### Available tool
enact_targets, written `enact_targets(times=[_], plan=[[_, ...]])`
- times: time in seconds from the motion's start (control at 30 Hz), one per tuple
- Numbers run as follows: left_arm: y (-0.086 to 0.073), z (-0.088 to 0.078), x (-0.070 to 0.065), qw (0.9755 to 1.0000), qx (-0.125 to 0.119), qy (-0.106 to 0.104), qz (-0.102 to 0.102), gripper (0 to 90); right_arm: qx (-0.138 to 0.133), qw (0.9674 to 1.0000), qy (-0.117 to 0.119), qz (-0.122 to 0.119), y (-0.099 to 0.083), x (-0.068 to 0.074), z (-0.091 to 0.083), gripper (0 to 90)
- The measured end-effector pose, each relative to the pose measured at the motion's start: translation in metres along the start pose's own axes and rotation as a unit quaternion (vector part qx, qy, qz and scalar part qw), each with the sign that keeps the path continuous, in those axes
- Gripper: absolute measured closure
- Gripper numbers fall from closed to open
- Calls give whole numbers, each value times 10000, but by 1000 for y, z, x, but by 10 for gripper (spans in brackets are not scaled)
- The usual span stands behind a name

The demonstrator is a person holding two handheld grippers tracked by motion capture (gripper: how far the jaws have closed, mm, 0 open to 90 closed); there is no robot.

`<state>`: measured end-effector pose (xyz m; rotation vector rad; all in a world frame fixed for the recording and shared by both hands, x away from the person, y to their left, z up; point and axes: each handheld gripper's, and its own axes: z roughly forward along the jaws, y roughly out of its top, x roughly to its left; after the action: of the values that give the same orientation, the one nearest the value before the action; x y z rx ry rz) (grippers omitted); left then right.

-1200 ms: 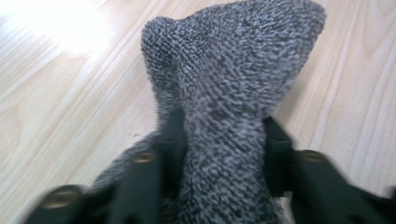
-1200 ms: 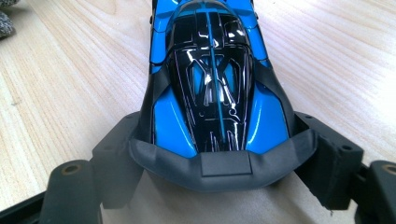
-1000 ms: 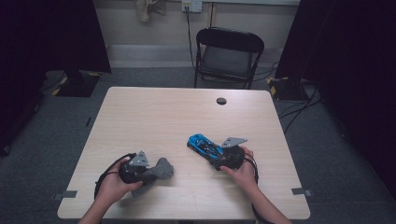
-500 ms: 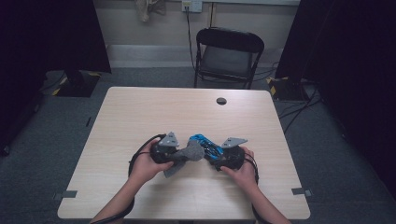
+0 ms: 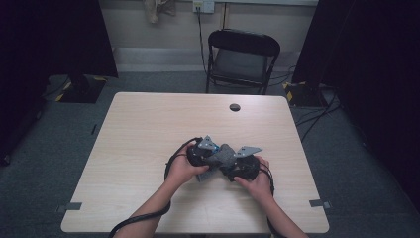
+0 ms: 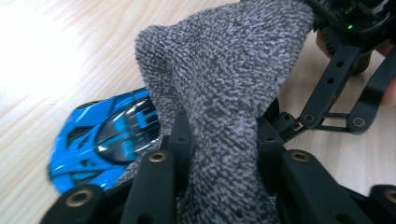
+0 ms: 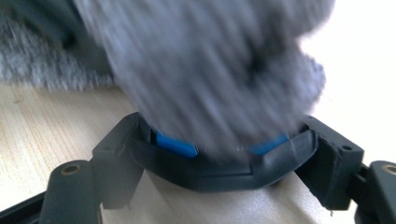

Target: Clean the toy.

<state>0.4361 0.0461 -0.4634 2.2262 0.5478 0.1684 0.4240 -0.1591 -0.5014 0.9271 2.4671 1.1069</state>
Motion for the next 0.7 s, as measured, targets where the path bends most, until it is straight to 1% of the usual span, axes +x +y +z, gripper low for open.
enact_targets(times=[0.03, 0.1, 0.2, 0.23, 0.27, 0.3, 0.33, 0.37, 0.4, 0.43, 0.5, 0.53, 0.57, 0.6, 0.63, 0.67, 0.7], plan=[[-1, 0, -1, 10000, -65, -4, -60, 617, 0, 10000, 1, 1, 0, 0, 0, 239], [-3, 0, -2, 9995, -187, -89, -256, 527, -1, 10000, -1, 3, 0, 0, 0, 240], [-4, -3, -3, 9990, -324, -42, -292, 411, 1, 10000, -1, 0, 0, 0, 0, 240], [-4, -5, -3, 9990, -353, -14, -274, 386, 1, 10000, -1, 0, 0, 0, 0, 240], [-4, -5, -3, 9990, -353, -14, -274, 379, 1, 10000, -1, 0, 0, 0, 0, 240], [-3, -7, -4, 9989, -407, 13, -227, 398, 1, 10000, -1, 0, 0, 0, 0, 240], [-3, -7, -4, 9989, -407, 13, -227, 449, 1, 10000, -1, 0, 0, 0, 0, 240], [-2, -8, -4, 9993, -345, -19, -153, 516, 1, 10000, -1, 0, 0, 0, 0, 240], [-1, -8, -4, 9993, -334, -19, -147, 553, 0, 10000, -2, 0, 0, 0, 0, 240], [0, -7, -3, 9994, -316, -48, -157, 621, 1, 10000, 0, 1, 0, 0, 0, 240], [3, -6, -2, 9993, -321, 0, -172, 685, 1, 10000, 0, 0, 0, 0, 0, 240], [6, -6, -2, 9989, -409, -19, -245, 696, 1, 10000, -1, -1, 0, 0, 0, 240], [6, -6, -2, 9989, -409, -19, -245, 699, 1, 10000, -1, 0, 0, 0, 0, 240], [8, -5, -2, 9981, -525, -75, -325, 698, 1, 10000, -1, 0, 0, 0, 0, 240], [11, 0, -4, 9982, -492, -165, -294, 698, 0, 10000, 0, 1, 0, 0, 0, 240], [12, 4, -7, 9988, -410, -140, -214, 697, -2, 10000, 1, 4, 0, 0, 0, 240], [12, 9, -9, 9993, -307, -161, -160, 698, -1, 10000, 2, 5, 0, 0, 0, 240]])
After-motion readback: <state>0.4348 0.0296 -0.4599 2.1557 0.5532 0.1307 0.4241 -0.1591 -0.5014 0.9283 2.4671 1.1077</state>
